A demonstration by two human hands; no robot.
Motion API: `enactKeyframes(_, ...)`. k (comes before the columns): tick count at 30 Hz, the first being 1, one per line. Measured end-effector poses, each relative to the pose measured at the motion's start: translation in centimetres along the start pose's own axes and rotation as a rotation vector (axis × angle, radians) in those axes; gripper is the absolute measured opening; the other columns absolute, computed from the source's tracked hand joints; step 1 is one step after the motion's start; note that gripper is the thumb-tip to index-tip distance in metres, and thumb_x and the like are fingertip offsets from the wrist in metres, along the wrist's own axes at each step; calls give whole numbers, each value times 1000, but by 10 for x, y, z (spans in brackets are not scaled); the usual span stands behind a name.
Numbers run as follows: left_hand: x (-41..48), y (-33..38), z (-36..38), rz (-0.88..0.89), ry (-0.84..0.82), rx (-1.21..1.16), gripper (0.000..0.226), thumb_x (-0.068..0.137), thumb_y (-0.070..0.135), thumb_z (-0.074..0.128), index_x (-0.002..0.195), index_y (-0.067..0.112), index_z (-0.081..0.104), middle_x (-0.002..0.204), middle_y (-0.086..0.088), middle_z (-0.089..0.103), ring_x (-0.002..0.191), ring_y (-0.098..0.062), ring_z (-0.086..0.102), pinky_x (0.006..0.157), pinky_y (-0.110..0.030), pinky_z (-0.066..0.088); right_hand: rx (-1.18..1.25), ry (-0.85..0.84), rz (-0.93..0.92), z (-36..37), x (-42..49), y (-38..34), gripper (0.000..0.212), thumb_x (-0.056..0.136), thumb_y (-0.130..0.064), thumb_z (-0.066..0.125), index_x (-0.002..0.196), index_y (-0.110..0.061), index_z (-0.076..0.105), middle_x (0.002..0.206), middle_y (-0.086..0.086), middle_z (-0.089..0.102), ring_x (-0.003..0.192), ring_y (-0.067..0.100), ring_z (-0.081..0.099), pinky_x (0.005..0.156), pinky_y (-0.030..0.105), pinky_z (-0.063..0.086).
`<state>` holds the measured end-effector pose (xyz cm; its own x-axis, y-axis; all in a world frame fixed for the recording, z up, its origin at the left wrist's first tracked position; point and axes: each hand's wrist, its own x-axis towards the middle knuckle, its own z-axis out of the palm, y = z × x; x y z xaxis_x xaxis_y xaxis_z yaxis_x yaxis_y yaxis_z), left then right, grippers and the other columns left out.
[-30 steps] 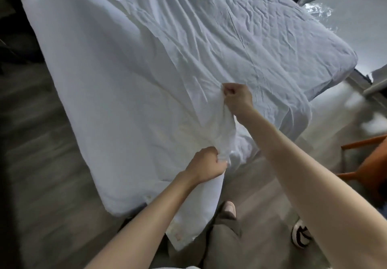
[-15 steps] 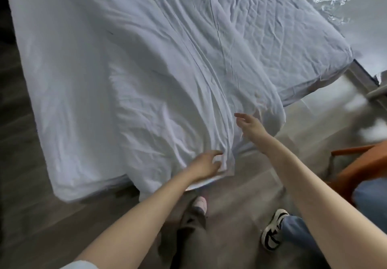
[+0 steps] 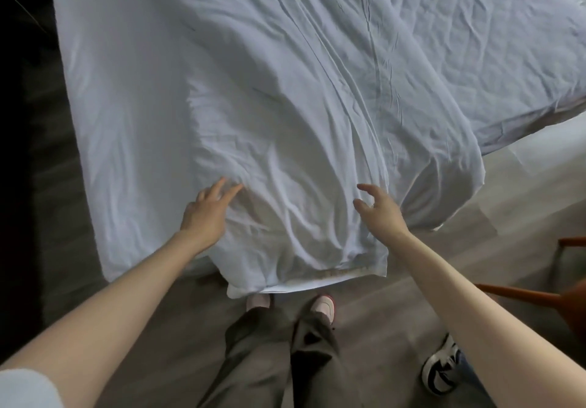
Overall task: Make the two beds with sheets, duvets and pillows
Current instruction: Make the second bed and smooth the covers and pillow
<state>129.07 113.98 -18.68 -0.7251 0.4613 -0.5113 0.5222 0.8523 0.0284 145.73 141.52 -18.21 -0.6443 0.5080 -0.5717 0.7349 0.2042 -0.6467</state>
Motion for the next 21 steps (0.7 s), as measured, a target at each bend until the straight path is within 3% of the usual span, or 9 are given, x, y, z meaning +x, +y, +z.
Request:
enactKeyframes(3, 12, -23, -5, 57, -6, 275, 99, 84, -9, 53, 154, 40, 2, 162, -2, -5, 145, -28, 17, 105, -41, 36, -93, -51, -79, 38, -5, -15, 38, 98, -26, 51, 136, -24, 50, 137, 5, 48, 87, 19, 59, 80, 32, 43)
enactKeyframes(7, 28, -55, -11, 86, -1, 423, 108, 82, -10, 58, 153, 39, -8, 162, -2, -12, 149, -28, 9, 109, -42, 33, -86, -123, -158, 97, -23, -38, 37, 96, -24, 55, 133, -21, 52, 138, 7, 47, 121, 27, 48, 93, 28, 36)
enactKeyframes(10, 40, -83, -8, 127, 24, 502, 120, 77, -8, 65, 151, 39, -18, 161, -2, -17, 149, -27, 6, 111, -42, 31, -138, -145, -251, 142, -35, -57, 41, 96, -25, 57, 136, -19, 50, 141, 7, 45, 126, 28, 44, 103, 35, 36)
enactKeyframes(13, 62, -109, -12, 195, 51, 497, 117, 76, -10, 64, 152, 36, -12, 162, -2, -10, 149, -26, 9, 112, -38, 30, -160, -130, -282, 184, -35, -79, 46, 97, -28, 54, 141, -21, 43, 145, 1, 38, 131, 25, 36, 102, 36, 39)
enactKeyframes(17, 106, -135, -20, 321, 140, 504, 112, 77, -10, 63, 153, 36, -6, 162, -2, -5, 150, -24, 5, 116, -37, 24, -177, -31, -232, 241, -11, -109, 67, 94, -37, 59, 150, -20, 27, 151, 3, 29, 133, 30, 30, 103, 38, 37)
enactKeyframes(21, 159, -147, -26, 415, 219, 579, 108, 83, -1, 59, 151, 35, -18, 160, -5, -22, 149, -29, -9, 120, -49, 11, -247, 68, 59, 286, 27, -134, 105, 76, -54, 73, 153, -19, 9, 151, 10, 18, 130, 41, 26, 105, 48, 32)
